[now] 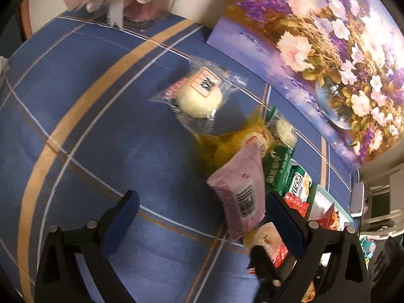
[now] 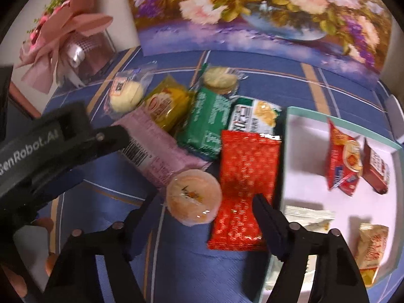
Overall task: Organize snacks
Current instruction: 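Grasp the pink packet with the left tool while the right tool grasps the orange jelly cup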
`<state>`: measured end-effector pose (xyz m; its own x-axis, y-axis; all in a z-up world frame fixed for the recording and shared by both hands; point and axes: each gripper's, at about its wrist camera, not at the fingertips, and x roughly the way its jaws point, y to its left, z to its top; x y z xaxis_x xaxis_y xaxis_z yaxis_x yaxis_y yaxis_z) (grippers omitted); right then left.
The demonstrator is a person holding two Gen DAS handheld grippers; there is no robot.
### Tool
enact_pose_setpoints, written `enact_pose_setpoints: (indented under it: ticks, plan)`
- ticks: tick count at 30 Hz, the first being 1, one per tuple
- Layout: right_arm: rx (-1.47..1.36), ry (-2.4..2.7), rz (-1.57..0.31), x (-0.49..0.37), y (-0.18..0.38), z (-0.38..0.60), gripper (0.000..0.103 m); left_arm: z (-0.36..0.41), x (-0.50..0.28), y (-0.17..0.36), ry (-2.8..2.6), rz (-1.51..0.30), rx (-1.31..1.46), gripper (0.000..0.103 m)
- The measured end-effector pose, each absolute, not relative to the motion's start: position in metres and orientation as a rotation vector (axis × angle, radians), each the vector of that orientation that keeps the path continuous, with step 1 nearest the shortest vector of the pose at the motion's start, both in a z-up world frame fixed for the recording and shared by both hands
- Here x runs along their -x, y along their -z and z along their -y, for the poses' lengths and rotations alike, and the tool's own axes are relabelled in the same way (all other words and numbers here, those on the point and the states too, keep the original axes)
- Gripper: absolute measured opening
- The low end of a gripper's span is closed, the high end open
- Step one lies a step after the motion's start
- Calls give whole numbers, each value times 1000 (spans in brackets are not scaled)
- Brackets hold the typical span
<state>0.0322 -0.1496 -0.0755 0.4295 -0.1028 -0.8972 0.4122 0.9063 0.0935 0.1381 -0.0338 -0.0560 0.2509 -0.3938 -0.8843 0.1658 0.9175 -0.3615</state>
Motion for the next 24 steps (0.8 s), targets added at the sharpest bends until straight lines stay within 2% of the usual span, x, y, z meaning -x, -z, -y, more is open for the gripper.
enact_pose_setpoints:
  ticks: [5,7,8,11,13,16,24]
  plan:
    - [-326,316,-1103,-41,85,148,59,43,-143,61,429,-1276,213,88]
    - [-322,314,-1097,-42,86,148,55,47,-145,64,444,-1281,209,77]
    - [-321,313,-1093,-43,85,148,51,48,-145,65,452,-1286,212,75]
    - [-327,308,-1091,-47,86,148,50,52,-146,67,485,-1291,236,63]
    - [-329,306,-1090,-48,86,147,50,54,-145,66,514,-1288,254,42]
    - [-338,310,-1088,-45,85,148,49,56,-142,63,539,-1284,260,36]
    - [-368,319,-1060,-19,65,155,49,46,-137,43,534,-1257,267,34]
